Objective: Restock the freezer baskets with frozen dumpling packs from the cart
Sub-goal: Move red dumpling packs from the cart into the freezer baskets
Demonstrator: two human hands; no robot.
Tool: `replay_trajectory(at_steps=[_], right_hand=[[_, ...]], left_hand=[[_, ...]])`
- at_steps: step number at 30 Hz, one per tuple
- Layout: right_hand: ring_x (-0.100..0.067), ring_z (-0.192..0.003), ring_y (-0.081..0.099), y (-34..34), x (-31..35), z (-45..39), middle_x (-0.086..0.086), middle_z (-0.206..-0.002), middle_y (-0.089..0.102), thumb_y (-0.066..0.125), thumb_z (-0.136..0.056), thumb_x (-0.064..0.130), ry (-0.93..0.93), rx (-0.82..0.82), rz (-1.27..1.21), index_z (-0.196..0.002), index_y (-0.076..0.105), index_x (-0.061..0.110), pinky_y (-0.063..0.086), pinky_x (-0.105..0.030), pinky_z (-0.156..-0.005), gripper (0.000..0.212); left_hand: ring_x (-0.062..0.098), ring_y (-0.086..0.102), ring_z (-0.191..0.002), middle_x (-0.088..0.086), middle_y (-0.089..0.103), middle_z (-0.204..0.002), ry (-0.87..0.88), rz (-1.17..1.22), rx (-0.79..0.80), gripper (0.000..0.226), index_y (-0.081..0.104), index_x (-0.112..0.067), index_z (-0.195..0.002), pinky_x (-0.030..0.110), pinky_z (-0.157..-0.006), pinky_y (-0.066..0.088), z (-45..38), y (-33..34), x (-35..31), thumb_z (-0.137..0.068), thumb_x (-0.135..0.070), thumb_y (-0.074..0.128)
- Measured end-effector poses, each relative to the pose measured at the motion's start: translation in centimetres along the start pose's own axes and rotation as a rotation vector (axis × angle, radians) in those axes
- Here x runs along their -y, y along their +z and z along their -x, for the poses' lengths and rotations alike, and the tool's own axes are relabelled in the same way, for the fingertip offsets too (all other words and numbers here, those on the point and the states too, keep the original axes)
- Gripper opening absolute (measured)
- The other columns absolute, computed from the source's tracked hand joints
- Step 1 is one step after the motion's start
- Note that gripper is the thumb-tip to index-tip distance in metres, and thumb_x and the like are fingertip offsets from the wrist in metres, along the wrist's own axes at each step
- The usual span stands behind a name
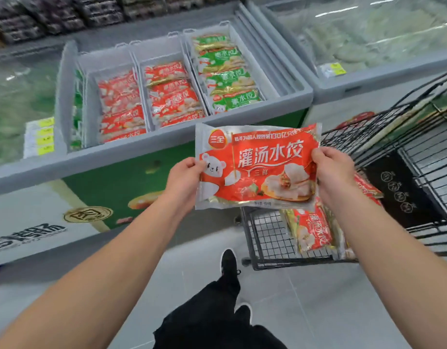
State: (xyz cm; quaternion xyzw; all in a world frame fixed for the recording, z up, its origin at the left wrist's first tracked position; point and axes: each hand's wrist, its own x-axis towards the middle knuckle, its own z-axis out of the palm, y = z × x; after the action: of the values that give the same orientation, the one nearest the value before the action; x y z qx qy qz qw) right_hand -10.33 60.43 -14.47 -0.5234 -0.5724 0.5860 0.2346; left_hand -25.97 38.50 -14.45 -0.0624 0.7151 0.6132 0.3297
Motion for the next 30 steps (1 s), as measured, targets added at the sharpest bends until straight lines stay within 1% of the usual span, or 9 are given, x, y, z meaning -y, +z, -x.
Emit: replay_trajectory(at_steps=[2,4,9,12,16,19,23,27,30], right_hand=[[-0.019,-0.08,0.069,1.1,0.6,1.7,0.003,-0.079,0.072,0.057,-0.097,0.013,-0.025,0.037,-0.024,-0.075,0.067,0.017,0.058,-0.037,-0.079,0.025],[-0.021,-0.085,0.069,2.4,1.2,3.2,0.002,-0.08,0.071,0.057,-0.097,0.014,-0.046,0.078,-0.033,-0.075,0.067,0.018,0.058,-0.036,-0.078,0.025],[-0.021,-0.092,0.07,5.7,3.8,6.0,0.0,-0.089,0.073,0.057,-0.098,0.019,-0.086,0.174,-0.007,-0.078,0.066,0.02,0.058,-0.039,-0.085,0.022],[-0.021,-0.093,0.071,8.1,5.3,6.6,-0.001,-0.095,0.075,0.057,-0.098,0.022,-0.118,0.217,0.019,-0.082,0.068,0.021,0.058,-0.043,-0.087,0.019],[-0.021,-0.093,0.071,11.8,7.2,6.7,-0.001,-0.092,0.075,0.058,-0.099,0.021,-0.139,0.263,0.026,-0.08,0.068,0.02,0.058,-0.044,-0.089,0.021],[-0.02,-0.091,0.071,15.8,8.0,6.4,0.0,-0.091,0.074,0.058,-0.099,0.021,-0.134,0.301,0.057,-0.081,0.068,0.02,0.058,-0.043,-0.089,0.02],[-0.02,-0.09,0.071,21.6,9.0,5.0,-0.001,-0.092,0.074,0.058,-0.1,0.021,-0.114,0.319,0.092,-0.082,0.067,0.02,0.058,-0.042,-0.086,0.02],[-0.02,-0.088,0.069,28.2,10.3,3.1,-0.003,-0.09,0.074,0.058,-0.098,0.019,-0.138,0.309,0.126,-0.08,0.069,0.017,0.057,-0.036,-0.075,0.022],[-0.023,-0.091,0.071,32.7,10.6,1.4,-0.004,-0.091,0.076,0.059,-0.097,0.019,-0.105,0.283,0.158,-0.08,0.071,0.015,0.059,-0.042,-0.084,0.021]], left_hand=[[0.027,0.074,-0.093,0.007,0.077,-0.099,0.021,0.02,-0.035,0.016,0.065,-0.01,-0.089,0.053,-0.083,0.06,1.7,-1.9,-0.2,-0.099,-0.022,0.061],[0.026,0.075,-0.091,0.006,0.077,-0.097,0.05,0.035,-0.067,0.016,0.065,-0.01,-0.088,0.053,-0.083,0.061,3.2,-4.1,-0.7,-0.099,-0.021,0.061],[0.024,0.076,-0.088,0.004,0.078,-0.093,0.106,0.087,-0.165,0.02,0.069,-0.004,-0.102,0.051,-0.081,0.062,5.4,-8.5,-2.2,-0.099,-0.023,0.062],[0.026,0.075,-0.089,0.006,0.078,-0.092,0.129,0.153,-0.21,0.015,0.071,-0.008,-0.092,0.052,-0.083,0.061,5.5,-10.7,-3.0,-0.097,-0.018,0.063],[0.026,0.075,-0.089,0.007,0.078,-0.091,0.159,0.215,-0.267,0.012,0.073,-0.009,-0.088,0.051,-0.083,0.061,4.5,-13.3,-4.2,-0.095,-0.013,0.064],[0.026,0.076,-0.088,0.008,0.078,-0.092,0.142,0.245,-0.286,0.01,0.073,-0.009,-0.092,0.051,-0.083,0.061,2.0,-16.0,-4.7,-0.095,-0.013,0.064],[0.028,0.075,-0.091,0.01,0.077,-0.099,0.121,0.272,-0.273,0.012,0.072,-0.009,-0.101,0.055,-0.086,0.059,-2.7,-19.5,-6.0,-0.094,-0.014,0.065],[0.028,0.074,-0.093,0.01,0.076,-0.101,0.117,0.295,-0.285,0.005,0.07,-0.011,-0.095,0.05,-0.087,0.059,-8.7,-22.4,-8.0,-0.094,-0.014,0.066],[0.029,0.073,-0.095,0.01,0.076,-0.103,0.076,0.288,-0.281,0.007,0.07,-0.012,-0.097,0.053,-0.089,0.058,-13.2,-24.3,-9.4,-0.093,-0.017,0.068]])
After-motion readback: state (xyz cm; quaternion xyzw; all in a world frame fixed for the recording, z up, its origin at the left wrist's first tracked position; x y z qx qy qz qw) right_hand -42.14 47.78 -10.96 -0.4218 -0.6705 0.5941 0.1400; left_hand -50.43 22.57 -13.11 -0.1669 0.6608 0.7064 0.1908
